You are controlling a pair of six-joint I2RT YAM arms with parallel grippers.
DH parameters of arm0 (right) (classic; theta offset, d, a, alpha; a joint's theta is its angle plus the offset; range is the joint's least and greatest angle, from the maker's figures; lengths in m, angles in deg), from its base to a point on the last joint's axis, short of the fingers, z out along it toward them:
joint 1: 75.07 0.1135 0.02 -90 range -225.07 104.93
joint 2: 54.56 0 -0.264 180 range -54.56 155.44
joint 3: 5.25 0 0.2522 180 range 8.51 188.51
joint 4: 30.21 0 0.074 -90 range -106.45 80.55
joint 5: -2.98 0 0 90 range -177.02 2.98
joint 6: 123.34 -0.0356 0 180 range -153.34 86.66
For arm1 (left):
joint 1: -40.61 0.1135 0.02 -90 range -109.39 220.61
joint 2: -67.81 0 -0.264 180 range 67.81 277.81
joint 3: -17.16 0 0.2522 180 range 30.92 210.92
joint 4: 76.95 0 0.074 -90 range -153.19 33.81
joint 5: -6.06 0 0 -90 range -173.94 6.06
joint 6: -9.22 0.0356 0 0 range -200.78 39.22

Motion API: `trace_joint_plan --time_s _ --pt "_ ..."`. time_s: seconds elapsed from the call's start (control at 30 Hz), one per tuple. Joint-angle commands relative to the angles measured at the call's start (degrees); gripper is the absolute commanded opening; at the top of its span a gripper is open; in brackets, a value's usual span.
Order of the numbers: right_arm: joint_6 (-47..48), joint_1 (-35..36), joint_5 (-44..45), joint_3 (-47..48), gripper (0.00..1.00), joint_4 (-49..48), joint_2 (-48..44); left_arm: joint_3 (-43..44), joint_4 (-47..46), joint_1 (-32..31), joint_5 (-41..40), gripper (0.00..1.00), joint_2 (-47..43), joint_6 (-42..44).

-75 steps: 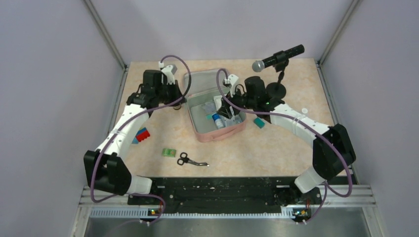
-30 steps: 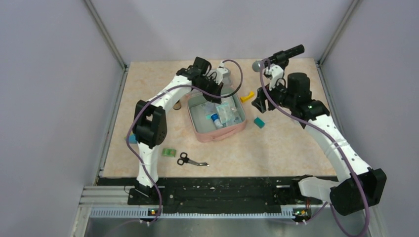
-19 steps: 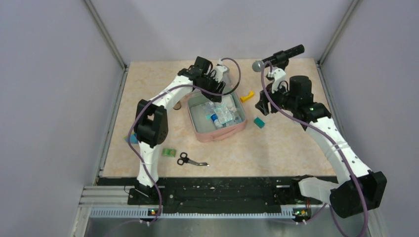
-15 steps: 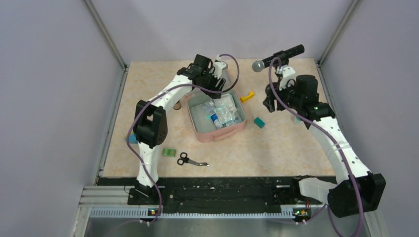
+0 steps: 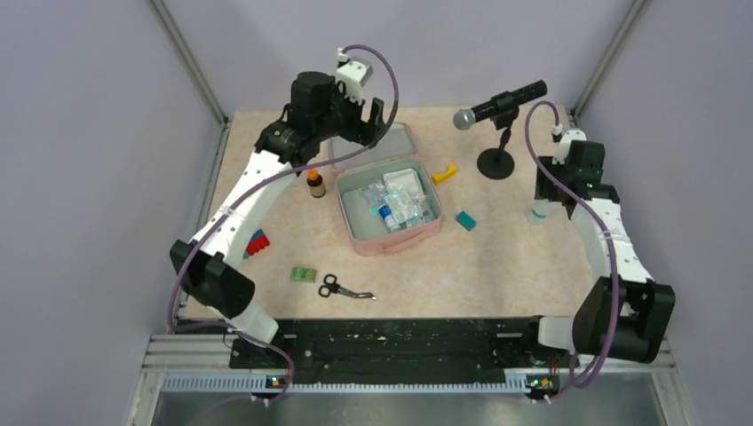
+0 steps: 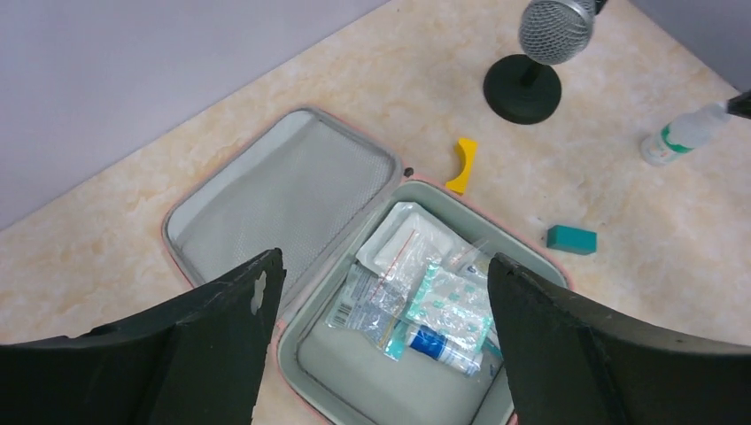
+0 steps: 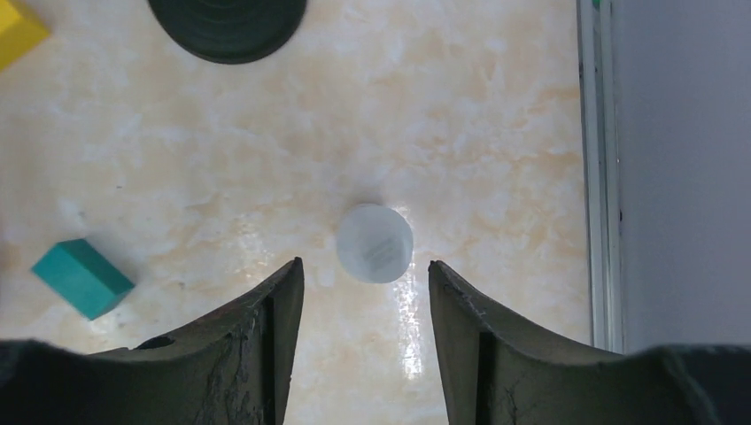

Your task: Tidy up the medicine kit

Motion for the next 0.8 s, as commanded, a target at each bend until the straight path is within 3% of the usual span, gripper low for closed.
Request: trace_joint_plan --time_s 0.0,0.13,0.3,0.5,0.77 --pt "5.17 -2.55 1.77 -1.08 0.53 -4.32 4.19 -5.27 0.36 0.26 6.53 0.85 -3.73 -0.50" --pt "8.30 -2.77 -0.70 -1.21 0.50 -6.26 7.31 -10.39 0.71 0.40 10.32 0.79 -7.49 2.55" --pt "7.84 -2.78 0.03 0.50 0.55 -6.31 11.32 -10.64 2.96 0.43 12.13 0.79 -8.04 2.23" --pt "6.25 -2.75 0.03 3.00 0.50 -5.27 15.54 -11.16 3.22 0.38 13.07 0.79 -8.51 0.80" --pt "4.23 -2.76 2.40 2.88 0.46 -3.34 14.41 -11.08 3.46 0.45 12.49 0.79 -8.79 1.68"
